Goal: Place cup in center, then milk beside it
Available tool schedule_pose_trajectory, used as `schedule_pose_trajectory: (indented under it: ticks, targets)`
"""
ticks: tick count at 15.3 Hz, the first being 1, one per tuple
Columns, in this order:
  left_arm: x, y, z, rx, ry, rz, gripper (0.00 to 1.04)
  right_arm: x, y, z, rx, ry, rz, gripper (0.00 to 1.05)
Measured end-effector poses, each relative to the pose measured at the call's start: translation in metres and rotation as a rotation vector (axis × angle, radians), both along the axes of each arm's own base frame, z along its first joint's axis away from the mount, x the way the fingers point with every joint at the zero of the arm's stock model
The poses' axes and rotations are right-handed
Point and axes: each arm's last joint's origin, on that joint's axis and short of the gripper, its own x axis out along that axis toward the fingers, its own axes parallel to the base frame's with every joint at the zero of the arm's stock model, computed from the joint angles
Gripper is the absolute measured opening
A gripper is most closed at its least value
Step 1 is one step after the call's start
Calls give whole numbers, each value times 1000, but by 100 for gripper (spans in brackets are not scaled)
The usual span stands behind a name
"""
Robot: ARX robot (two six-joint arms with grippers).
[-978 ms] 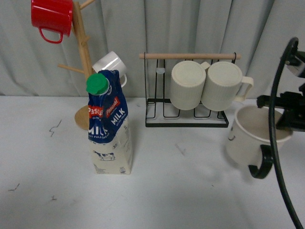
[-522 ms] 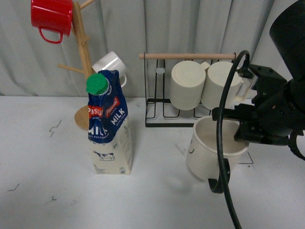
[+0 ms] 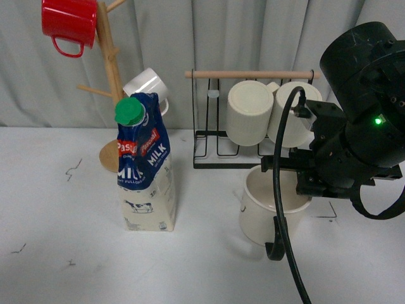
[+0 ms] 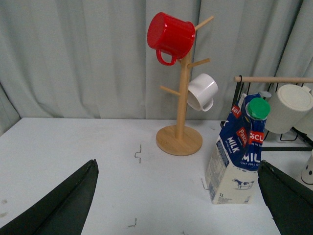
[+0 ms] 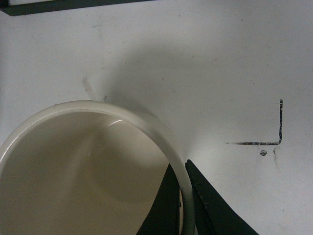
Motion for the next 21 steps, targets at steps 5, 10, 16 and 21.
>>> schedule_pose_trajectory:
  ticks: [5,10,16,21]
  targets:
    - [0,0,0,0,0,0,98,3,1,5,14,-60,-14,41]
    - [0,0,0,0,0,0,98,-12,-10,-3,-84,-564,-73,60]
    - [0,0,0,0,0,1,98,-126,-74,33,-105,-1043,-103,2]
    - [0,0,0,0,0,1,98,-154,-88,37,-121,-1006,-112,2]
